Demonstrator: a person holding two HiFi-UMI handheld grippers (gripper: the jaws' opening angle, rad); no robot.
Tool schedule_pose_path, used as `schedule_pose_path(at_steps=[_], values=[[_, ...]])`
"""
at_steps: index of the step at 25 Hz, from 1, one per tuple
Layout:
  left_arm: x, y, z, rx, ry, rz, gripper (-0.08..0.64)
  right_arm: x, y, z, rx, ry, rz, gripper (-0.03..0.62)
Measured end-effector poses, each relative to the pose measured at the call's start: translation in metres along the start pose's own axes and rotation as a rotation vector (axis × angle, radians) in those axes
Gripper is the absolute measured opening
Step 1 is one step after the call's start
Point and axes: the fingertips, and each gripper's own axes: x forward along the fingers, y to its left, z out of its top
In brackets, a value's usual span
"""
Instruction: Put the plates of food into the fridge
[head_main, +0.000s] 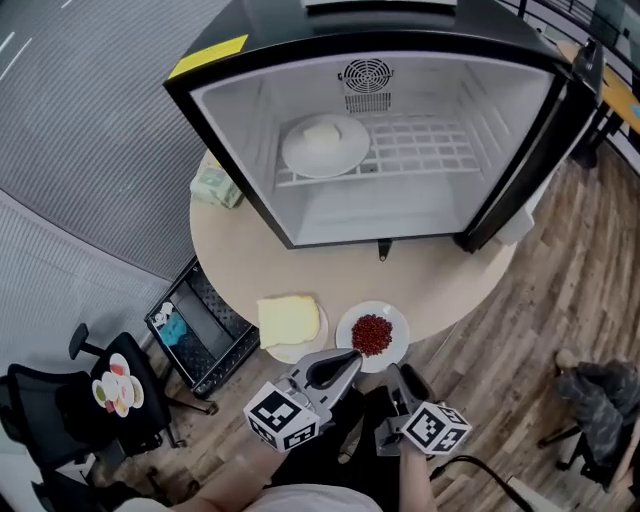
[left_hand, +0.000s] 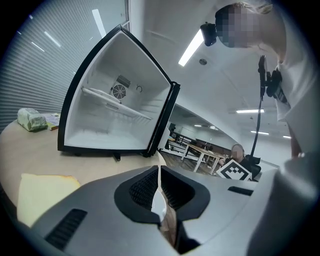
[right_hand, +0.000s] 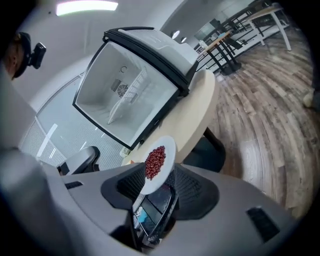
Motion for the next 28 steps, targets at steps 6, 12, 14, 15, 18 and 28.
schedule_pose_path(at_steps=[6, 12, 14, 15, 18, 28], values=[[-0.006, 0.014, -0.024, 0.018, 0.068, -0.010, 0.005, 0.031, -0.016, -0.011, 0.091, -0.027, -0.015, 0.160], [-0.014, 0.020, -0.035, 0.025, 0.083, -0.015, 0.005, 0.034, -0.015, -0.009, 0.279, -0.112, 0.050, 0.048], [-0.015, 0.019, -0.036, 0.023, 0.084, -0.017, 0.005, 0.032, -0.017, -0.008, 0.343, -0.125, 0.067, 0.029], [-0.015, 0.018, -0.035, 0.023, 0.083, -0.020, 0.005, 0.031, -0.016, -0.007, 0.356, -0.131, 0.070, 0.023], [-0.012, 0.016, -0.032, 0.025, 0.073, -0.027, 0.005, 0.030, -0.012, -0.004, 0.348, -0.134, 0.054, 0.017], [-0.001, 0.011, 0.011, 0.048, -0.018, -0.004, 0.005, 0.002, 0.012, 0.047, 0.461, -0.205, 0.123, 0.017]])
